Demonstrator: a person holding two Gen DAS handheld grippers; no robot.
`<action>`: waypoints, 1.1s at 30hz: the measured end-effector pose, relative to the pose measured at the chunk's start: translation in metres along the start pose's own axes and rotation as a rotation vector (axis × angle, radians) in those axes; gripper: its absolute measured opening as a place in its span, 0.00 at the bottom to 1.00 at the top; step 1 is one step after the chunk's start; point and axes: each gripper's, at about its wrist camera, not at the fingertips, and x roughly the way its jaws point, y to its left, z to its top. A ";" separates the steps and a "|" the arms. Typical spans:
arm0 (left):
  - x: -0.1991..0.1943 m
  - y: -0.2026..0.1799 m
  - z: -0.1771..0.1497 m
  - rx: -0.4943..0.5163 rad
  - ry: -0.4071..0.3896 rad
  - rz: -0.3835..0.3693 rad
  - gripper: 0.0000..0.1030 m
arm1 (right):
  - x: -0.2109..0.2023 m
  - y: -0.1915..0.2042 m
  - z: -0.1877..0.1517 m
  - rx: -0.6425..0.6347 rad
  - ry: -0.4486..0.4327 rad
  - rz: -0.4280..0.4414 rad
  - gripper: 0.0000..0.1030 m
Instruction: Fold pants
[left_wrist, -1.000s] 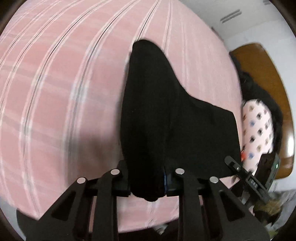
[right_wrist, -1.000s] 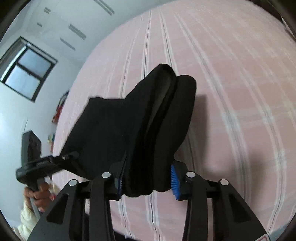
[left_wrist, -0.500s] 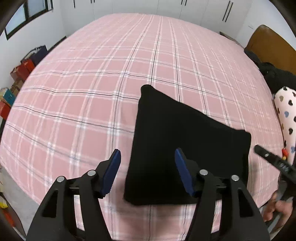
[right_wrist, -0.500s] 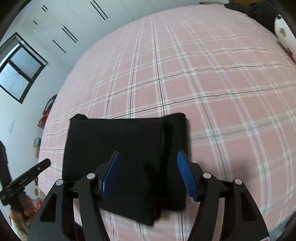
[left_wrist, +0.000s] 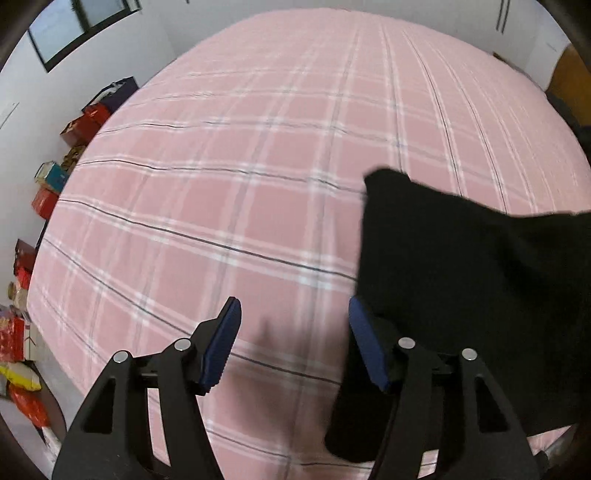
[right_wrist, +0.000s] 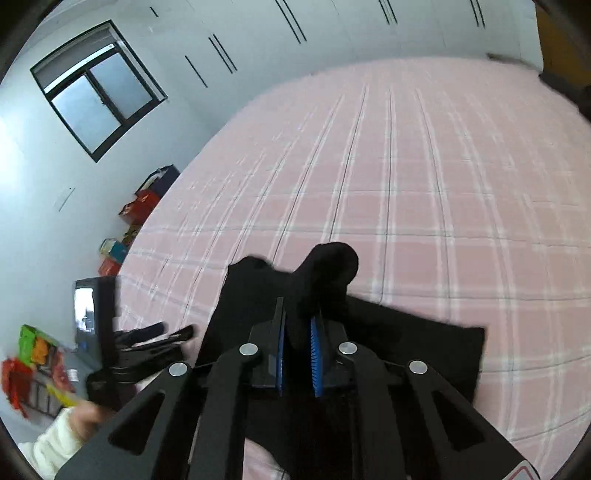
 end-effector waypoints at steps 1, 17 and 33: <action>-0.005 0.003 0.001 -0.004 -0.004 -0.009 0.57 | 0.018 -0.024 -0.007 0.032 0.047 -0.096 0.10; -0.047 -0.055 -0.030 0.115 -0.027 -0.037 0.69 | 0.028 -0.053 -0.087 0.118 0.179 -0.159 0.25; -0.065 -0.059 -0.052 0.166 -0.033 -0.003 0.69 | -0.003 -0.039 -0.107 0.103 0.147 -0.158 0.37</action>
